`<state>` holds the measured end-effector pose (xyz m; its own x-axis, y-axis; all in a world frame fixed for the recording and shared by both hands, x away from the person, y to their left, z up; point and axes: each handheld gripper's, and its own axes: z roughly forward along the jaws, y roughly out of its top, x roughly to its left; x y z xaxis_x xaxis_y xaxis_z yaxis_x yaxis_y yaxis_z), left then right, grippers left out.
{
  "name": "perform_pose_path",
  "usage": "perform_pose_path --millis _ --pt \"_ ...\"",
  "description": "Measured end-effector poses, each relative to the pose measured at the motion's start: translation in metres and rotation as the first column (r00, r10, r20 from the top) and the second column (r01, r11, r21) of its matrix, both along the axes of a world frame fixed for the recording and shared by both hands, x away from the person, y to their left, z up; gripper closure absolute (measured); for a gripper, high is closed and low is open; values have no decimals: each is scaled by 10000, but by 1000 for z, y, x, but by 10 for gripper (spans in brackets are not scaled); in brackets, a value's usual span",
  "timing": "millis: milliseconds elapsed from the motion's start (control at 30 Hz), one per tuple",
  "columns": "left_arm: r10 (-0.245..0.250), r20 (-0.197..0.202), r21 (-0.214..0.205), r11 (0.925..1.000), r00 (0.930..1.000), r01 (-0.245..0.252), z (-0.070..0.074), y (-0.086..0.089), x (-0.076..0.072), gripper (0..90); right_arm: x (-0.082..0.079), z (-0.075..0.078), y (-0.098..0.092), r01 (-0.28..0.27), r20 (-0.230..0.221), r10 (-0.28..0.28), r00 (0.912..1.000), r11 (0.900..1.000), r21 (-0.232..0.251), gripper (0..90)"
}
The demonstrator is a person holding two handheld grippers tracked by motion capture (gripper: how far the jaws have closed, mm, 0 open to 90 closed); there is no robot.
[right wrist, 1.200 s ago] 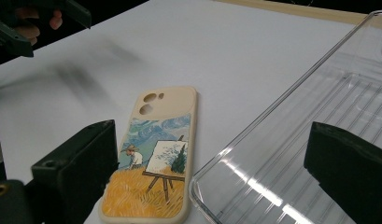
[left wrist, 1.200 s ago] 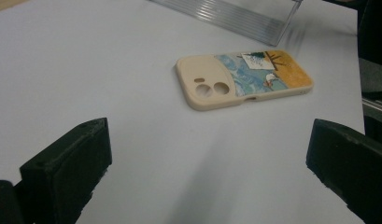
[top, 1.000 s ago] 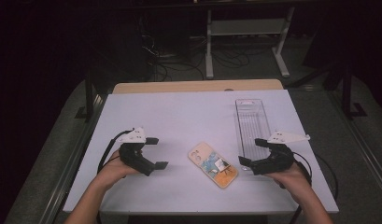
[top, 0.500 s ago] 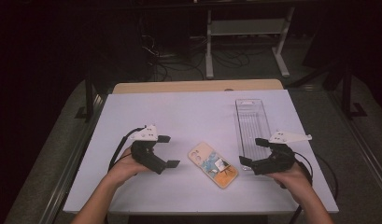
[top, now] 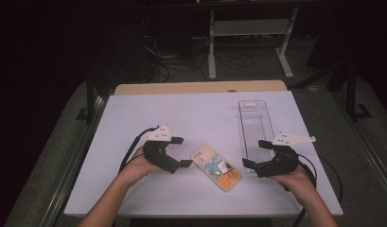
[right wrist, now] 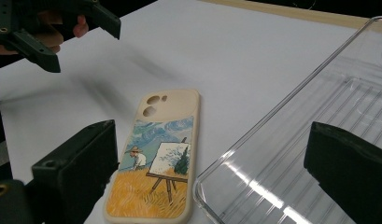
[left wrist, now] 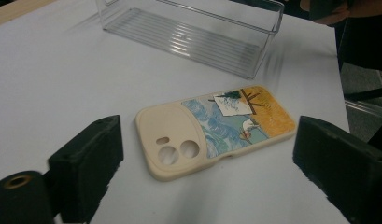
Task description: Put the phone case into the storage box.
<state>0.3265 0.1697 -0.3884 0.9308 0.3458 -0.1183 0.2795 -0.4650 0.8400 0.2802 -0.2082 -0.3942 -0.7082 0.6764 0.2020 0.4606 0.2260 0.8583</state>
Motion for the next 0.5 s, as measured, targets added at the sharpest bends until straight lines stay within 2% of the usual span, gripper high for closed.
perform_pose_path --millis 267,500 --pt "53 41 -132 9999 10000 -52 2 -11 3 201 0 0 0 1 -10 -1 10000 10000 0 24" --pt "-120 84 14 9999 9999 120 2 -21 4 278 2 0 2 -53 -17 53 10000 10000 9 24"
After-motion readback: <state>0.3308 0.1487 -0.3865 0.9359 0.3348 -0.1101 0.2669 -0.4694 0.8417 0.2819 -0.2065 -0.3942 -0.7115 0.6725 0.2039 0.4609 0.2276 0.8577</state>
